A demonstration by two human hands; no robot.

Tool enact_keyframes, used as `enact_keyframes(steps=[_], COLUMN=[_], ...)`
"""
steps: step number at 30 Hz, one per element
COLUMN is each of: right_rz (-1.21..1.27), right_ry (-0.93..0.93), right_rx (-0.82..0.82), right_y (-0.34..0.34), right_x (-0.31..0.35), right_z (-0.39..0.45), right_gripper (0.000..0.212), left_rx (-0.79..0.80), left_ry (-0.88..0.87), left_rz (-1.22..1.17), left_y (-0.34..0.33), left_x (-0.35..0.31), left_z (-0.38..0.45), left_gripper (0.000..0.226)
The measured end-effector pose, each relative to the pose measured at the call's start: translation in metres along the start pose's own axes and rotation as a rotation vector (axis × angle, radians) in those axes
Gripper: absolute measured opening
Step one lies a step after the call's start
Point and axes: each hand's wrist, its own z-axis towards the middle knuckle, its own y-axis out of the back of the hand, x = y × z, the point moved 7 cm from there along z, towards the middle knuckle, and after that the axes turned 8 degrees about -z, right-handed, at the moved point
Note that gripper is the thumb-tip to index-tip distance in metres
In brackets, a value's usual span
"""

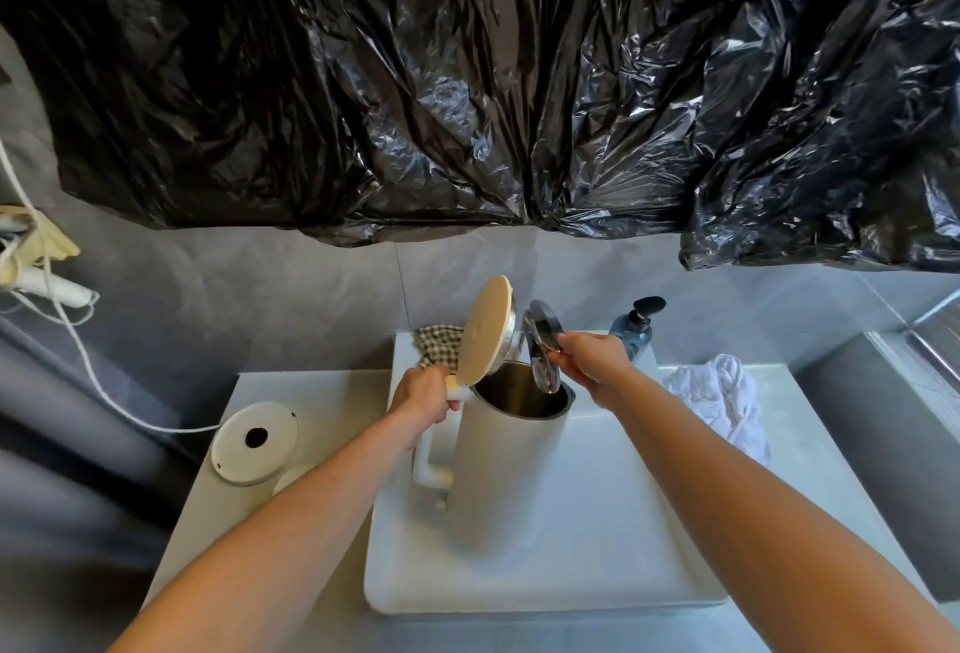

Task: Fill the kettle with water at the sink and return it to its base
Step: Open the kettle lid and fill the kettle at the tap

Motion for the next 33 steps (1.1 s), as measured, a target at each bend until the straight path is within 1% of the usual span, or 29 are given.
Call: enact_keyframes(steps=[3,6,13,20,25,33], right_rz=[0.022,0.047,0.166,0.192,0.204,0.205], right_ry=[-0.014,-0.03,-0.062,-0.014,-0.001,0.015], right_rx=[-0.003,0.009,0.033,0.04,0.062,0.064], right_y=[0.001,0.0,-0.003,-0.006,-0.006,-0.006], right_x=[0.0,0.005,0.005,0.017,0.016,0.014], right_z=[0.002,0.005,0.006,0.01,0.007,0.001], right_gripper=[0.006,0.01,0.012,0.027,0.02,0.02], left_rx=[0.012,-0.016,0.006,0.012,0.007,-0.013], left_ry=[-0.021,-0.016,-0.032,-0.068,-0.069,-0.041], left_rz=[0.012,-0.022,0.01,0.036,0.03,0.012], left_y=[-0.001,0.001,0.0,-0.001,-0.002,0.0], left_x=[-0.002,-0.005,-0.006,-0.008,-0.007,-0.005], left_z=[-0.002,-0.001,0.003,0.004,0.005,0.006], left_gripper=[0.031,0.023,0.033,0.034,0.032,0.03])
